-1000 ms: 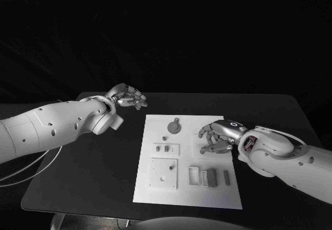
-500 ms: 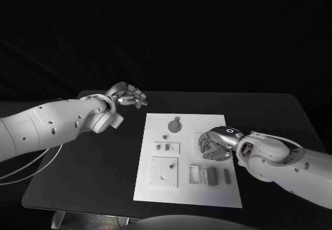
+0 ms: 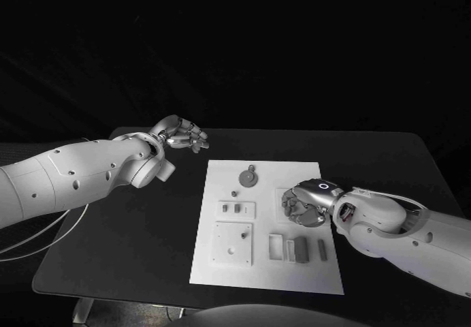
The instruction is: Assemble the parts on the task board
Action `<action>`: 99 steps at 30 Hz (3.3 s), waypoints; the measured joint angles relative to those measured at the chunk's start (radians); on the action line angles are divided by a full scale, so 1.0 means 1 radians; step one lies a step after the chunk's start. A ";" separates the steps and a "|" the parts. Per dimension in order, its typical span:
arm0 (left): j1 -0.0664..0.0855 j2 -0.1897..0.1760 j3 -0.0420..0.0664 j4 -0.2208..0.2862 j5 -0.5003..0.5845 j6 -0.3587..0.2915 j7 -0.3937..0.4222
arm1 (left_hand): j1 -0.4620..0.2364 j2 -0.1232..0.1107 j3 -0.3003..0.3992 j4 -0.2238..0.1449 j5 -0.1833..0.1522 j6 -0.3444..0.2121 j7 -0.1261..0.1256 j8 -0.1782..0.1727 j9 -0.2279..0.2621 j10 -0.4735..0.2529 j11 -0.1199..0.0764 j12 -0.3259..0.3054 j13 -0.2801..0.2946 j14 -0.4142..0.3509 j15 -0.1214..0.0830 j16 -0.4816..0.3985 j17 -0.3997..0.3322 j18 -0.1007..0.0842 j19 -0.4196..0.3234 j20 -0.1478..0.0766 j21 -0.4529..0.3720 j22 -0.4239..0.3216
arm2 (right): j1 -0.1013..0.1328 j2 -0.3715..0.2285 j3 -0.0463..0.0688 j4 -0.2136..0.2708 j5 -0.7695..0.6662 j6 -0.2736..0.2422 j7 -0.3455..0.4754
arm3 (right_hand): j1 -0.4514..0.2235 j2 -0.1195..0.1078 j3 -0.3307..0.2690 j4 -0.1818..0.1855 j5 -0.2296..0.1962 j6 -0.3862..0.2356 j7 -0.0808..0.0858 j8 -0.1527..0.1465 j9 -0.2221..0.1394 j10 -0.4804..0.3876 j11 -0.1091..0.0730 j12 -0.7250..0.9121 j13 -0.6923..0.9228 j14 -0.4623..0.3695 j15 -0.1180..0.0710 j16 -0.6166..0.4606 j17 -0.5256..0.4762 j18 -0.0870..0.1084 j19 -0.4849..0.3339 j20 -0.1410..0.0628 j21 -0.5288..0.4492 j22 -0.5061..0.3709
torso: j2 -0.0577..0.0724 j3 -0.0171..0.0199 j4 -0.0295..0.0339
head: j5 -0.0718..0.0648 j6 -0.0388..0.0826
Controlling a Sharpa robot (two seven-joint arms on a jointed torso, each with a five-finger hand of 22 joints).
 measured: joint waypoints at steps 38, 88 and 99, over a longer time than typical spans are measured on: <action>0.000 -0.002 0.000 0.000 0.003 0.001 -0.005 | 0.000 0.000 0.000 0.005 0.000 -0.003 0.004 0.000 -0.001 -0.004 0.003 0.000 -0.004 0.000 0.000 -0.008 0.007 0.004 0.000 0.000 -0.004 0.000 | 0.000 0.013 -0.002 0.013 -0.078 -0.017 -0.033 | 0.011 0.054 0.142 0.026 -0.007 0.083 -0.001 0.039 0.029 0.088 -0.021 0.020 0.022 0.018 -0.029 0.000 -0.010 -0.009 0.010 -0.002 0.000 0.000 | 0.000 0.0009 -0.0008 | -0.002 -0.005; 0.000 0.000 0.000 -0.009 0.006 0.001 -0.007 | 0.000 0.000 0.000 0.010 0.000 -0.003 0.003 0.000 0.000 -0.004 0.003 0.000 -0.006 0.000 0.000 -0.012 0.013 -0.003 0.000 0.000 -0.004 0.001 | 0.020 -0.015 0.056 0.134 -0.063 -0.064 -0.050 | 0.019 0.061 0.168 0.014 -0.004 0.087 -0.002 0.042 0.028 0.108 -0.029 0.020 0.037 0.025 -0.043 0.000 -0.010 -0.011 0.029 -0.005 0.004 -0.001 | 0.000 0.0011 -0.0009 | 0.002 -0.004; 0.000 0.010 0.000 -0.009 0.007 0.001 -0.006 | 0.000 0.000 0.000 0.010 0.000 -0.003 0.003 0.000 0.000 -0.004 0.003 0.000 -0.006 0.000 0.000 -0.012 0.014 0.004 0.000 0.000 -0.007 0.002 | 0.023 0.123 0.038 0.142 -0.040 -0.050 -0.029 | 0.019 0.061 0.174 0.014 -0.005 0.087 -0.003 0.042 0.028 0.108 -0.029 0.020 0.038 0.030 -0.044 0.000 -0.010 -0.010 0.029 -0.004 0.004 -0.001 | 0.000 -0.0008 0.0003 | 0.010 -0.002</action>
